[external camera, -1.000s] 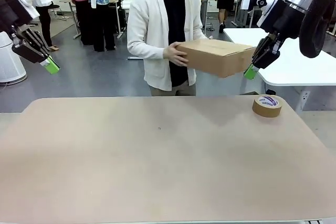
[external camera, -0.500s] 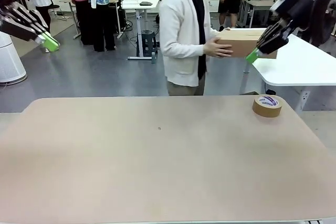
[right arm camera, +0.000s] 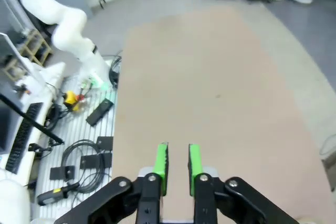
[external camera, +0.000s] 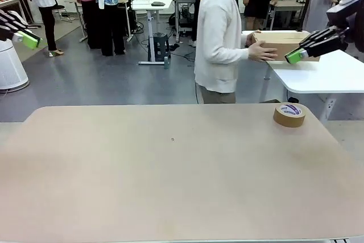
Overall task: Wrap the clocks to prevent damage.
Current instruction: After the human seals the box with tape, release both hands from the side flaps of the Package Box.
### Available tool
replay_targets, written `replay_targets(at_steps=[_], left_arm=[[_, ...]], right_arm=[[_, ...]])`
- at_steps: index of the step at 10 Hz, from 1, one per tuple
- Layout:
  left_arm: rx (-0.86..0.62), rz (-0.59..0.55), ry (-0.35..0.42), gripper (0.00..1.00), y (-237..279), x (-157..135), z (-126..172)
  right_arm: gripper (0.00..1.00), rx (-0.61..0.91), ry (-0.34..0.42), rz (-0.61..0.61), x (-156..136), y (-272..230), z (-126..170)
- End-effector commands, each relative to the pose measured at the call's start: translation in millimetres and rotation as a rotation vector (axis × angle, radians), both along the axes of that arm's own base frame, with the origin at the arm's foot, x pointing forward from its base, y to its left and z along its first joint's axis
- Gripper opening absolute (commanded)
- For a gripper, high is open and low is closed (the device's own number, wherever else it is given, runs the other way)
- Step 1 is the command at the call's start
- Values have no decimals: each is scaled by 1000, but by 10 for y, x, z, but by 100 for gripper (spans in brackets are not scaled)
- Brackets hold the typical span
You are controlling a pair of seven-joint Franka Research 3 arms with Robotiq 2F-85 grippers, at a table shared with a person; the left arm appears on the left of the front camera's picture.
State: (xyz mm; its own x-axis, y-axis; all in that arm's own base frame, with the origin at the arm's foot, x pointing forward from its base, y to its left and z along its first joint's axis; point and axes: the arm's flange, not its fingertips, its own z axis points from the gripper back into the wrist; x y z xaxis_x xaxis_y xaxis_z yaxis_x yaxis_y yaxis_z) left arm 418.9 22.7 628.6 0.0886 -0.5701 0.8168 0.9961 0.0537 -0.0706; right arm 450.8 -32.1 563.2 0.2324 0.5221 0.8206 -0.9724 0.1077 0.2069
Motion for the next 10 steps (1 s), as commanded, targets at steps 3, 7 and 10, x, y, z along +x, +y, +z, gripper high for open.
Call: replay_targets(at_steps=[3,7,10], left_arm=[[-56,23,-28,83,119,-77,99],[-57,16,-20,81,133,-56,85],[-55,5,-8,100,146,0,108]], right_arm=[[100,26,-7,70,-2,-90,45],[86,29,-76,79,-108,-87,168],[100,25,-77,72,-99,-67,180]])
